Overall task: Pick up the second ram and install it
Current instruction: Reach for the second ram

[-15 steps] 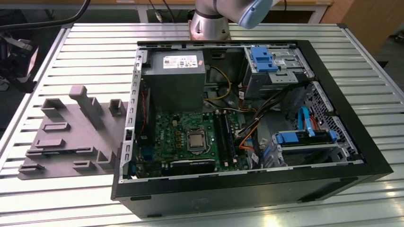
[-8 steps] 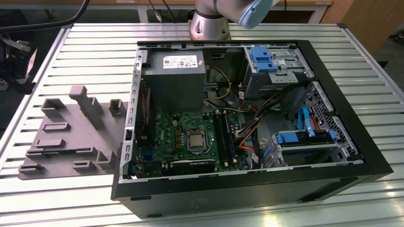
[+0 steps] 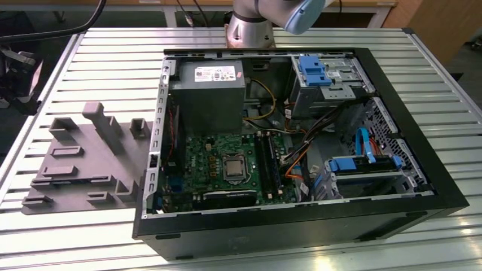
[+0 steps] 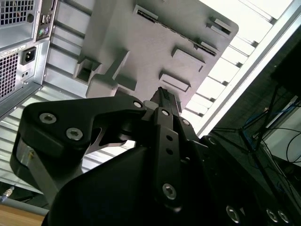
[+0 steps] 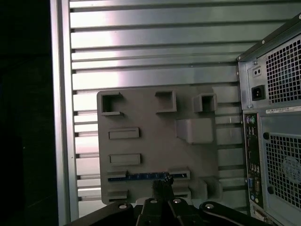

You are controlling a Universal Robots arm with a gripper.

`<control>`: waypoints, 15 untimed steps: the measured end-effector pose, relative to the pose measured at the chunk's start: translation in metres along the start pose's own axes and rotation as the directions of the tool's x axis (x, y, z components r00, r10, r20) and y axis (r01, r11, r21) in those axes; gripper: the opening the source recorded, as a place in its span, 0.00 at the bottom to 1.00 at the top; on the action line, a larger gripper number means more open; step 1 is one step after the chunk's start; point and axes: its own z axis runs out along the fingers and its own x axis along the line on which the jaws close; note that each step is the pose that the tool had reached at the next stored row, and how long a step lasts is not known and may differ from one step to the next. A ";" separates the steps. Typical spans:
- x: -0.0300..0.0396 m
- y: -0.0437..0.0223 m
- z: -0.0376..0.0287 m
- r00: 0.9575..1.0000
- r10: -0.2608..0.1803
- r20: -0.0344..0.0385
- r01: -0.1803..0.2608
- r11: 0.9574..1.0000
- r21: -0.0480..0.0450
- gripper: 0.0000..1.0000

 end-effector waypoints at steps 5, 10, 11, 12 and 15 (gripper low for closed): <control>0.0003 -0.0015 0.0017 1.000 0.000 0.000 0.000 1.000 0.000 0.11; 0.0004 -0.0025 0.0034 1.000 0.000 0.000 0.000 1.000 0.000 0.11; 0.0003 -0.0026 0.0037 1.000 0.000 0.000 0.000 1.000 0.000 0.11; 0.0003 -0.0028 0.0041 1.000 0.000 0.000 0.000 1.000 0.000 0.11; 0.0004 -0.0030 0.0052 1.000 0.000 0.000 0.000 1.000 0.000 0.11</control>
